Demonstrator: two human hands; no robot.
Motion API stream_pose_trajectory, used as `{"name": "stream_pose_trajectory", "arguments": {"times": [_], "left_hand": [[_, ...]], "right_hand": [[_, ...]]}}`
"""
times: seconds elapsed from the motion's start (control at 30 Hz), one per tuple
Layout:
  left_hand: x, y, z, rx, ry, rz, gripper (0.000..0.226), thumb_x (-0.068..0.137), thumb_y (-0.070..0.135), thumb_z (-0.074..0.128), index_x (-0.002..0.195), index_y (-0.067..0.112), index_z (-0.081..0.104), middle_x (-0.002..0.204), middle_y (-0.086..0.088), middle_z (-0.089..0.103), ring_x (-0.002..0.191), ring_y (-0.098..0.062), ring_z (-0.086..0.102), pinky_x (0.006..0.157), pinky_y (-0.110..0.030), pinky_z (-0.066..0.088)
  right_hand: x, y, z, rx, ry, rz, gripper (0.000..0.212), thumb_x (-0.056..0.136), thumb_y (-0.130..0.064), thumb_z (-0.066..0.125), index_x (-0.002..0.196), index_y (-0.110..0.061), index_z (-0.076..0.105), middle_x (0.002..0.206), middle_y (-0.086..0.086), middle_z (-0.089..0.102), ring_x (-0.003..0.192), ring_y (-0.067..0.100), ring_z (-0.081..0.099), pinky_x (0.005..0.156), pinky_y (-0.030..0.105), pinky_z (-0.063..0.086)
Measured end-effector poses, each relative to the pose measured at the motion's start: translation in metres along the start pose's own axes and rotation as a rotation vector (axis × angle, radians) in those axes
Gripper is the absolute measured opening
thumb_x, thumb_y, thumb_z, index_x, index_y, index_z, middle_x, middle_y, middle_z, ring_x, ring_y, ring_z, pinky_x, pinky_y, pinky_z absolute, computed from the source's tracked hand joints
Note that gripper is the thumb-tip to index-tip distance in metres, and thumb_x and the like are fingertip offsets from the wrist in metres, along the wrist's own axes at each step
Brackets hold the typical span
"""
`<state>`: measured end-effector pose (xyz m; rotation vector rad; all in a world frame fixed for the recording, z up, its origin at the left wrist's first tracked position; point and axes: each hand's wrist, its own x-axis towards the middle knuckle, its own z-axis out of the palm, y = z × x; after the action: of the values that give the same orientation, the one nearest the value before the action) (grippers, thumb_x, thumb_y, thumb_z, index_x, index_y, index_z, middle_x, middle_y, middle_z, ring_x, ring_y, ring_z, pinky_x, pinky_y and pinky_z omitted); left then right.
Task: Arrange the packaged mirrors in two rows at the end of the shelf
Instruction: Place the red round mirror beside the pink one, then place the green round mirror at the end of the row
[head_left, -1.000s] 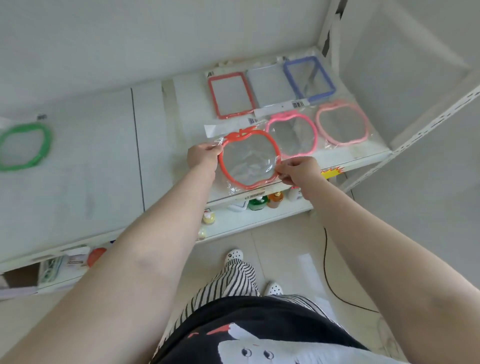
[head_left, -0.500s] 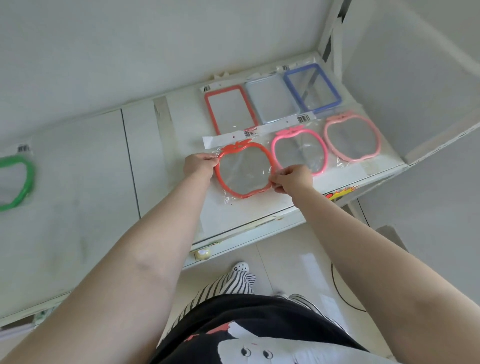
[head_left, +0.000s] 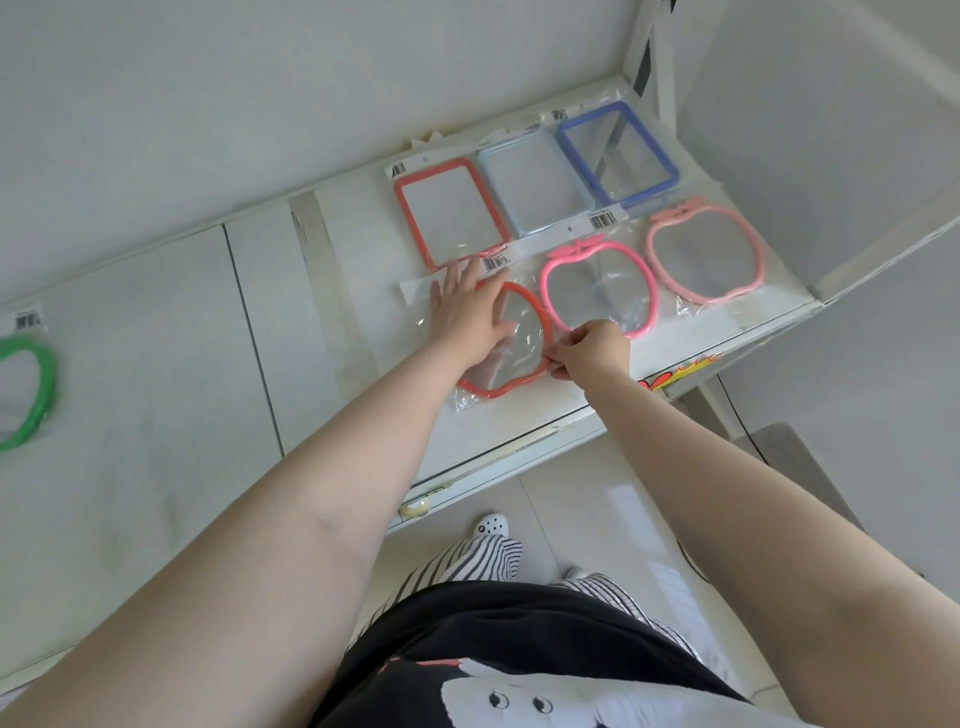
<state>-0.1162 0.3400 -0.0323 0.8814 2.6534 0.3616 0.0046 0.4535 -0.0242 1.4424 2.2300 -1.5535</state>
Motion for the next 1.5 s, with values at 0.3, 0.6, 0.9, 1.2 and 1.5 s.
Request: {"name": "stream_pose_trajectory", "arguments": {"times": [0.3,0.6,0.9,1.2,1.5], "left_hand": [[-0.002,0.006,0.016,0.129,-0.127,-0.008,0.092,0.084,0.058,0.057,0.152,0.035,0.001,0.161,-0.011,-0.015,0.149,-0.034,-0.013,0.119,-0.057,-0.001],[-0.001,0.005,0.018,0.122,-0.101,-0.004,0.092,0.083,0.058,0.058,0.152,0.034,0.002,0.162,-0.012,-0.012,0.149,-0.033,-0.012,0.119,-0.058,-0.001],[-0.006,0.001,0.007,-0.023,0.020,0.028,0.078,0.082,0.047,0.064,0.149,0.027,0.028,0.161,-0.008,0.016,0.149,-0.028,0.014,0.121,-0.048,0.010],[-0.093,-0.016,-0.008,-0.077,0.202,-0.075,0.056,0.081,0.024,0.062,0.136,0.024,0.050,0.132,-0.007,0.057,0.120,-0.030,0.054,0.100,-0.036,0.043],[-0.263,-0.054,0.003,-0.068,0.222,-0.381,0.056,0.085,0.020,0.060,0.139,0.019,0.046,0.133,-0.007,0.056,0.122,-0.029,0.053,0.099,-0.036,0.044]], "right_hand": [[0.002,0.005,-0.006,-0.368,0.276,-0.151,0.028,0.083,-0.044,0.063,0.100,-0.021,0.064,0.110,0.001,0.052,0.098,0.027,0.056,0.071,0.032,0.043],[0.007,0.008,-0.004,-0.442,0.311,-0.151,0.058,0.072,-0.059,0.070,0.114,-0.021,0.059,0.127,0.009,0.047,0.120,0.032,0.039,0.100,0.038,0.031],[-0.003,0.006,-0.004,-0.467,0.324,-0.241,0.058,0.081,-0.051,0.067,0.130,-0.023,0.054,0.133,0.007,0.048,0.127,0.030,0.037,0.104,0.039,0.031],[-0.049,0.003,0.003,-0.579,0.130,-0.490,0.051,0.081,-0.033,0.068,0.129,-0.021,0.055,0.129,0.007,0.056,0.119,0.031,0.047,0.099,0.040,0.041],[-0.139,0.036,0.056,-0.693,-0.183,-0.765,0.049,0.084,-0.026,0.066,0.130,-0.020,0.052,0.130,0.005,0.055,0.125,0.026,0.045,0.095,0.035,0.043]]}}
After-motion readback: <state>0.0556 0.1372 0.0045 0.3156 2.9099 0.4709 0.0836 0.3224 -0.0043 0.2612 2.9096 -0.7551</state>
